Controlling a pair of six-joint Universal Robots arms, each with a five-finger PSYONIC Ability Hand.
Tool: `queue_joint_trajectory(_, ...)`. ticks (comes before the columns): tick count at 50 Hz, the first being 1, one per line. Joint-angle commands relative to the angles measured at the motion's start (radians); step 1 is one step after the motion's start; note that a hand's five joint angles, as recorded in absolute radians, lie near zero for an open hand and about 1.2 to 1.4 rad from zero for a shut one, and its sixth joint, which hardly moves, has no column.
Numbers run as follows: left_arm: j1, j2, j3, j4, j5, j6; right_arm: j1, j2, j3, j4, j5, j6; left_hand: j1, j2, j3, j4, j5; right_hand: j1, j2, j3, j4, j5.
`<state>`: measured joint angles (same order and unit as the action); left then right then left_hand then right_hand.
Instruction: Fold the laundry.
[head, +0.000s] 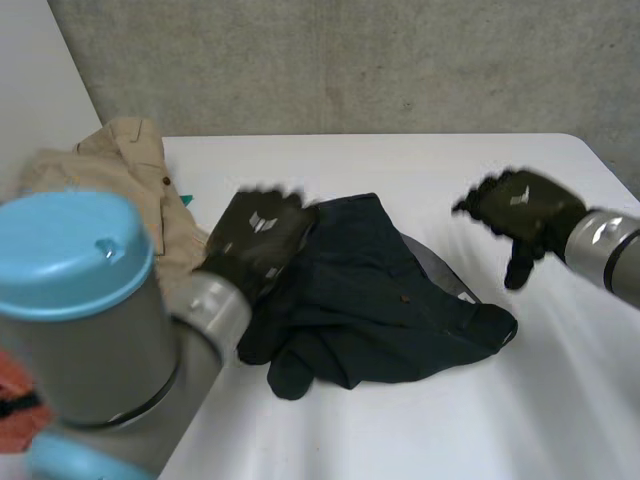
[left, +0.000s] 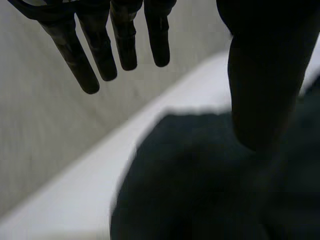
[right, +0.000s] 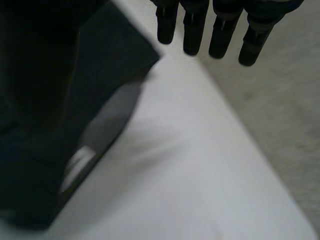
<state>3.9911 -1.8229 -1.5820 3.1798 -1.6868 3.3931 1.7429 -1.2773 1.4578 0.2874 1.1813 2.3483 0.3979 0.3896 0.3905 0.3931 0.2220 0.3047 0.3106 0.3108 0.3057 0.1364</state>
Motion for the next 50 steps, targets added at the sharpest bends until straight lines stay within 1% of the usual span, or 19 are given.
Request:
queue_joint_trajectory(1,0.06,0.021,-0.19,-0.061,0.032,-0.096,0.007,0.004,0.111,0.01,0.001,-0.08,0.109,0.117,0.116,0.114,0.11,0.181,0.175,0.175,0.18,0.175)
queue_joint_trajectory(6,0.077,-0.032,-0.236,-0.034,0.078,-0.167,0.006,0.006,0.203,-0.103,-0.011,-0.118,0.077,0.085,0.084,0.082,0.078,0.155,0.149,0.149,0.154,0.148)
queue_joint_trajectory(7,0.079,-0.05,-0.236,-0.021,0.082,-0.179,0.006,0.007,0.228,-0.138,-0.014,-0.135,0.019,0.027,0.026,0.024,0.02,0.12,0.114,0.114,0.119,0.114)
queue_joint_trajectory(13,0.082,-0.096,-0.222,0.037,0.053,-0.182,0.012,0.036,0.294,-0.246,-0.025,-0.164,-0.049,-0.041,-0.042,-0.045,-0.048,0.075,0.07,0.069,0.074,0.069)
queue_joint_trajectory(21,0.077,-0.174,-0.196,0.147,0.012,-0.146,0.012,0.124,0.311,-0.355,-0.014,-0.126,-0.052,-0.044,-0.045,-0.048,-0.051,0.16,0.155,0.154,0.159,0.154)
queue_joint_trajectory(23,0.071,-0.206,-0.177,0.166,0.006,-0.114,0.012,0.142,0.309,-0.356,-0.006,-0.119,-0.044,-0.035,-0.036,-0.039,-0.042,0.28,0.274,0.274,0.279,0.274)
queue_joint_trajectory(24,0.066,-0.225,-0.167,0.173,0.002,-0.088,0.013,0.147,0.306,-0.359,-0.002,-0.115,0.006,0.014,0.013,0.011,0.007,0.473,0.467,0.467,0.472,0.466)
queue_joint_trajectory(26,0.062,-0.239,-0.153,0.178,0.004,-0.055,0.013,0.147,0.303,-0.366,-0.005,-0.112,0.184,0.193,0.192,0.189,0.186,0.723,0.717,0.717,0.722,0.717)
queue_joint_trajectory(27,0.063,-0.249,-0.136,0.19,0.002,-0.022,0.017,0.145,0.29,-0.379,-0.002,-0.103,0.523,0.531,0.53,0.527,0.524,1.088,1.082,1.082,1.087,1.082)
queue_joint_trajectory(28,0.063,-0.254,-0.125,0.199,0.002,-0.005,0.02,0.142,0.282,-0.39,-0.002,-0.095,0.7,0.709,0.708,0.705,0.702,1.091,1.086,1.085,1.091,1.085)
queue_joint_trajectory(29,0.069,-0.259,-0.092,0.227,0.001,0.027,0.03,0.138,0.263,-0.413,0.003,-0.072,0.995,1.004,1.003,1.0,0.997,1.092,1.086,1.085,1.091,1.085)
queue_joint_trajectory(34,0.126,-0.25,0.065,0.327,0.007,0.132,0.07,0.112,0.167,-0.507,0.044,0.057,0.998,1.007,1.006,1.003,1.0,1.092,1.086,1.085,1.091,1.085)
queue_joint_trajectory(37,0.177,-0.222,0.223,0.399,0.033,0.178,0.101,0.085,0.061,-0.579,0.095,0.17,0.998,1.007,1.006,1.003,1.0,1.092,1.086,1.085,1.091,1.085)
queue_joint_trajectory(38,0.2,-0.211,0.308,0.429,0.059,0.181,0.112,0.07,0.003,-0.621,0.131,0.245,0.998,1.007,1.006,1.003,1.0,1.092,1.086,1.085,1.091,1.085)
queue_joint_trajectory(40,0.218,-0.208,0.396,0.456,0.093,0.177,0.118,0.055,-0.052,-0.672,0.176,0.327,0.998,1.007,1.006,1.003,1.0,1.092,1.086,1.085,1.091,1.085)
queue_joint_trajectory(41,0.236,-0.207,0.481,0.477,0.116,0.166,0.119,0.035,-0.097,-0.73,0.217,0.409,0.998,1.007,1.006,1.003,1.0,1.092,1.086,1.085,1.091,1.085)
queue_joint_trajectory(45,0.26,-0.216,0.65,0.482,0.127,0.099,0.124,0.009,-0.169,-0.874,0.274,0.579,0.998,1.007,1.006,1.003,1.0,1.092,1.086,1.085,1.091,1.085)
queue_joint_trajectory(48,0.263,-0.223,0.703,0.465,0.131,0.051,0.129,0.006,-0.191,-0.927,0.274,0.634,0.998,1.007,1.006,1.003,1.0,1.092,1.086,1.085,1.091,1.085)
queue_joint_trajectory(50,0.261,-0.223,0.708,0.44,0.139,0.019,0.133,0.006,-0.194,-0.901,0.259,0.631,0.998,1.007,1.006,1.003,1.0,1.092,1.086,1.085,1.091,1.085)
